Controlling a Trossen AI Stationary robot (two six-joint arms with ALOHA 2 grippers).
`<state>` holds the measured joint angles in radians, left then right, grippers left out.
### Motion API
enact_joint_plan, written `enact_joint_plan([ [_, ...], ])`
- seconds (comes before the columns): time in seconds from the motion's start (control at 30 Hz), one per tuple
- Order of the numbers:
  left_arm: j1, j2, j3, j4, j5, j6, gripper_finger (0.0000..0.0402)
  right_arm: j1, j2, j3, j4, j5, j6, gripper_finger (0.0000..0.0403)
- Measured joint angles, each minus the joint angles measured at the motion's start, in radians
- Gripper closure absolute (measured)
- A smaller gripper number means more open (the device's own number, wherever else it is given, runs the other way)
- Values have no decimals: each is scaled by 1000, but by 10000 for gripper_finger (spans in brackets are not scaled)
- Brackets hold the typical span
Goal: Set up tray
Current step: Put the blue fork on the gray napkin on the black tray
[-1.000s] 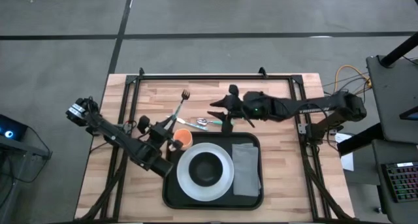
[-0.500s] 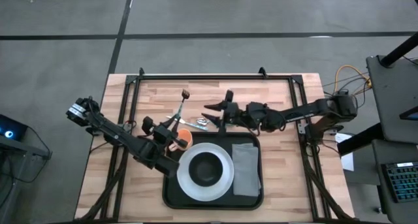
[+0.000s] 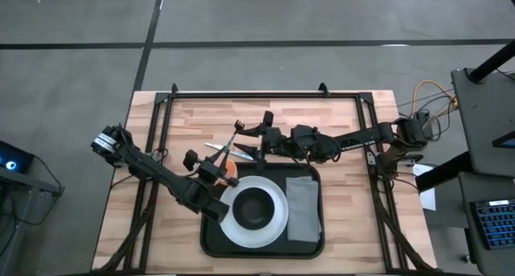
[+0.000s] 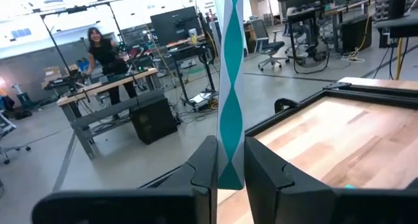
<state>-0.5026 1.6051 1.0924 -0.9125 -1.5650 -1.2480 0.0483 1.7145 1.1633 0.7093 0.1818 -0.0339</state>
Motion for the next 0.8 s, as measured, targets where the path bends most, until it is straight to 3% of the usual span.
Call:
enact_joint_plan([
  [0.8, 28, 42, 66, 76, -6, 8, 371, 0, 2, -5, -2, 0, -44, 300],
])
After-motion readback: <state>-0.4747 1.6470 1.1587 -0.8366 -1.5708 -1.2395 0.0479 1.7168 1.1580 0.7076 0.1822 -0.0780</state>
